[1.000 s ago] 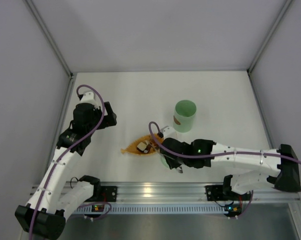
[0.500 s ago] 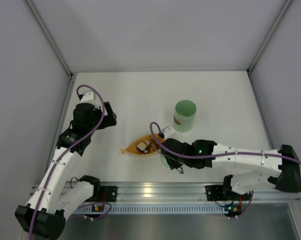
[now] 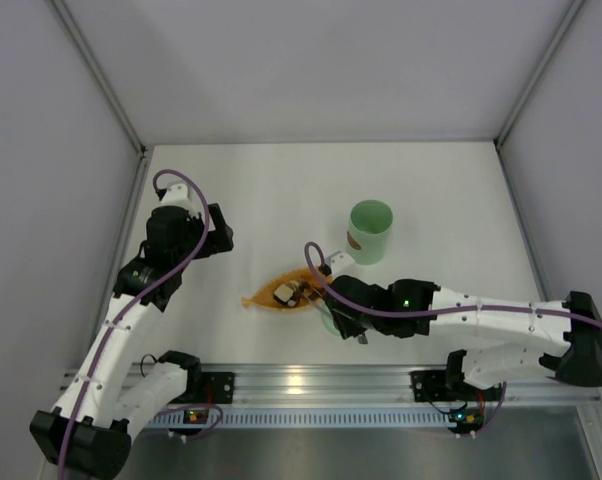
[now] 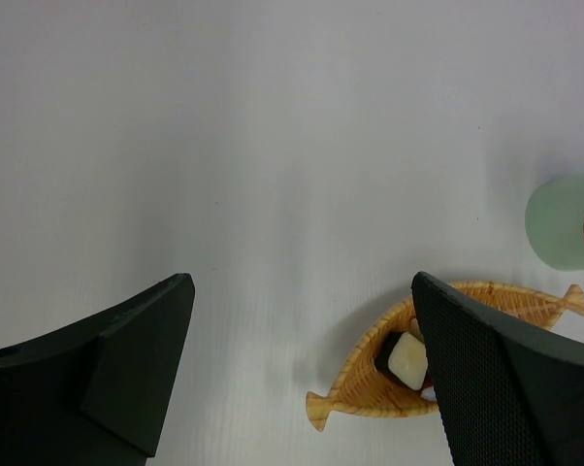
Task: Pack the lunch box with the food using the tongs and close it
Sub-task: Pick up the fake food from the plate.
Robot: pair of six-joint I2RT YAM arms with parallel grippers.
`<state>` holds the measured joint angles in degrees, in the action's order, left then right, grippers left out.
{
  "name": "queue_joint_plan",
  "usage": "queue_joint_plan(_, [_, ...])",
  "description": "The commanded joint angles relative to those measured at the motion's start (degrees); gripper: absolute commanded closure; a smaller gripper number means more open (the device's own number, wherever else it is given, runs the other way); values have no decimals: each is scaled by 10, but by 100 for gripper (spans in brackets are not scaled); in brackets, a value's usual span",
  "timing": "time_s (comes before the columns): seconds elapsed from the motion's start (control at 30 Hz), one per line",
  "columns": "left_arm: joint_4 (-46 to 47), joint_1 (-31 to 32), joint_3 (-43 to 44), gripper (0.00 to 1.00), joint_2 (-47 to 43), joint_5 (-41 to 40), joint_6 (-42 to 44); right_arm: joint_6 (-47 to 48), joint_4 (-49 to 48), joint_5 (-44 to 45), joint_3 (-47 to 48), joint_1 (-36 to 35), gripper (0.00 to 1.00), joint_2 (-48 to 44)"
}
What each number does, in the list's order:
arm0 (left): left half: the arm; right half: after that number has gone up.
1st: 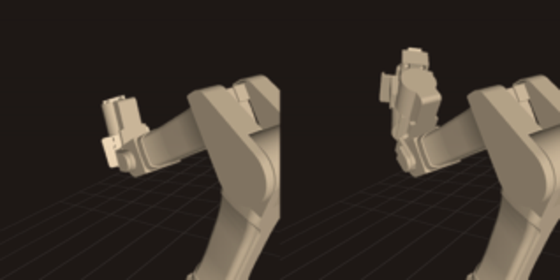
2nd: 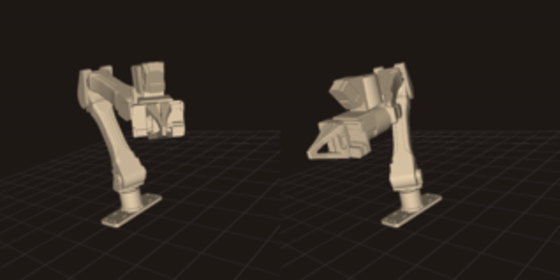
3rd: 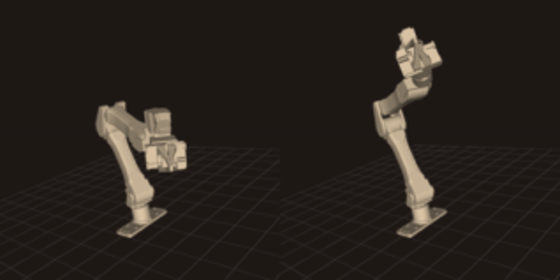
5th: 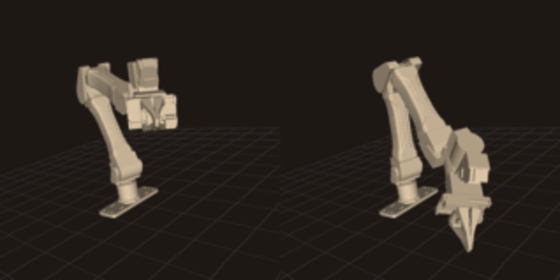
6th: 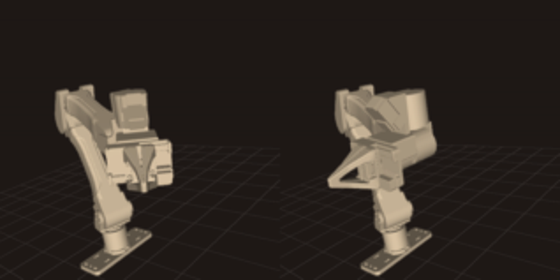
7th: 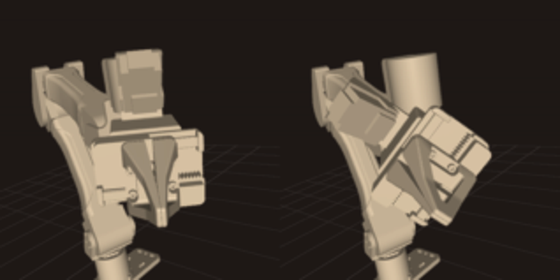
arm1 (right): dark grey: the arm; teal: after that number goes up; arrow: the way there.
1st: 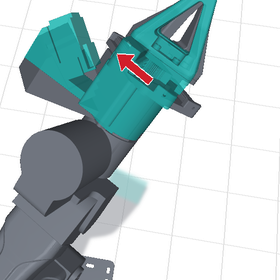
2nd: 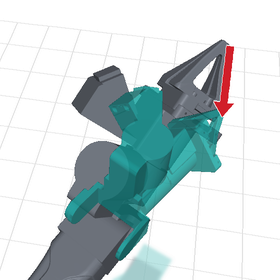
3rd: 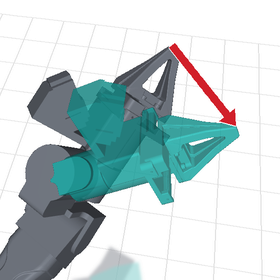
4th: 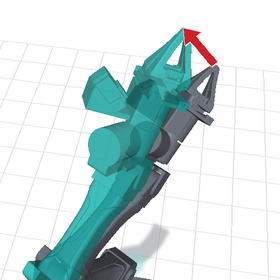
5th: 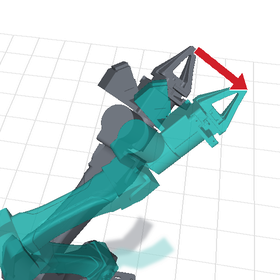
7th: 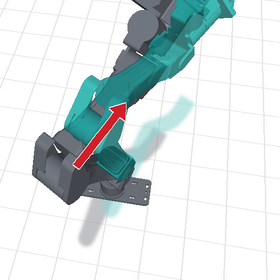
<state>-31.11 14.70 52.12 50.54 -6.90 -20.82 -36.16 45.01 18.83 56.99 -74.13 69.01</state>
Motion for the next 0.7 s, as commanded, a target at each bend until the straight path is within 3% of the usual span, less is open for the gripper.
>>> queue_joint_plan(0.0, [10, -2, 9, 1, 3, -4, 7, -1, -27, -3, 6, -13, 69, 0])
queue_joint_plan(0.23, [10, -2, 9, 1, 3, -4, 8, 4, -30, 14, 15, -12, 70, 12])
queue_joint_plan(0.47, [9, -2, 9, 1, 3, -3, 7, 3, -21, 23, 27, -12, 82, 4])
queue_joint_plan(0.67, [9, -2, 9, 1, 3, -3, 7, 1, 5, 38, 46, -12, 84, -18])
